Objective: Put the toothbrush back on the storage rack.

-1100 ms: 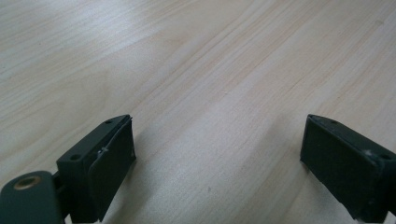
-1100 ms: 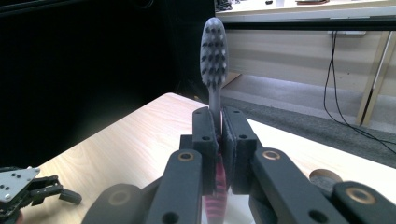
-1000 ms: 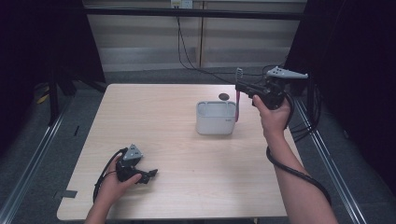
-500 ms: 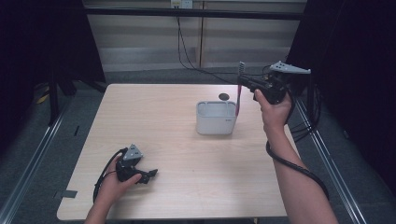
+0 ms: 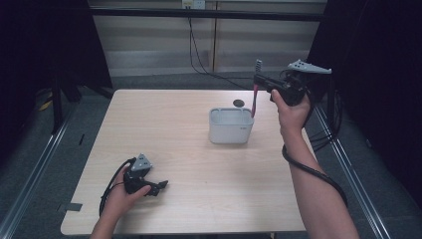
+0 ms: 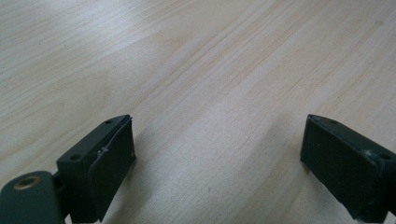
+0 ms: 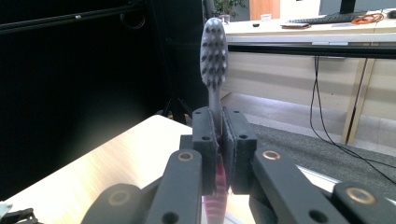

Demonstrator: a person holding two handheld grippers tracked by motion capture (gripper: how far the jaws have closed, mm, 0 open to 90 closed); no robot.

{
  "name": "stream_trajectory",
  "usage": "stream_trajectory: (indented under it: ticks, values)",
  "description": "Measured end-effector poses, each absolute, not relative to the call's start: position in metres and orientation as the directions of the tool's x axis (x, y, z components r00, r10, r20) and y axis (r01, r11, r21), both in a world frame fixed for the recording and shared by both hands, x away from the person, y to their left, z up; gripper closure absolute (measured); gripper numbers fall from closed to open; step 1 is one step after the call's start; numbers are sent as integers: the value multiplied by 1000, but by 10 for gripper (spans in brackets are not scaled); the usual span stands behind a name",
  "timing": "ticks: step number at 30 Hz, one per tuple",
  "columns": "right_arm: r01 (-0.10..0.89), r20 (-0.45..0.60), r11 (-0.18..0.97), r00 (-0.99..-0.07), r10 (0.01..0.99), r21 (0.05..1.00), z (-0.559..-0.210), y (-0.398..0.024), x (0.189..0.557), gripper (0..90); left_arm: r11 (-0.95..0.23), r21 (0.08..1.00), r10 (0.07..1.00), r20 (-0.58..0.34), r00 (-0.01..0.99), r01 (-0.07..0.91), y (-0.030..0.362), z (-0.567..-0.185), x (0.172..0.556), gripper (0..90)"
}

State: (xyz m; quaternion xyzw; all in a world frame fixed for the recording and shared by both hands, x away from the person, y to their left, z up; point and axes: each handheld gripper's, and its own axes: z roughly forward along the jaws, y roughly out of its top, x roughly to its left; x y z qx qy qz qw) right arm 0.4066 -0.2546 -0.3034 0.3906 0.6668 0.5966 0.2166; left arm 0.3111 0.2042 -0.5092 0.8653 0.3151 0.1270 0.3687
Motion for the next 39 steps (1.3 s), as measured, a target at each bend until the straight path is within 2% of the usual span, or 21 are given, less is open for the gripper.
stream_trajectory:
  ticks: [22, 39]
  values:
    - [245, 149, 0, -591, 792, 970, -304, -245, 425, 844, -532, 717, 639, -9, 769, 451, 204, -509, 311, 95]
    - [267, 160, -3, -568, 807, 964, -322, -246, 432, 844, -532, 717, 639, -9, 769, 450, 204, -509, 311, 94]
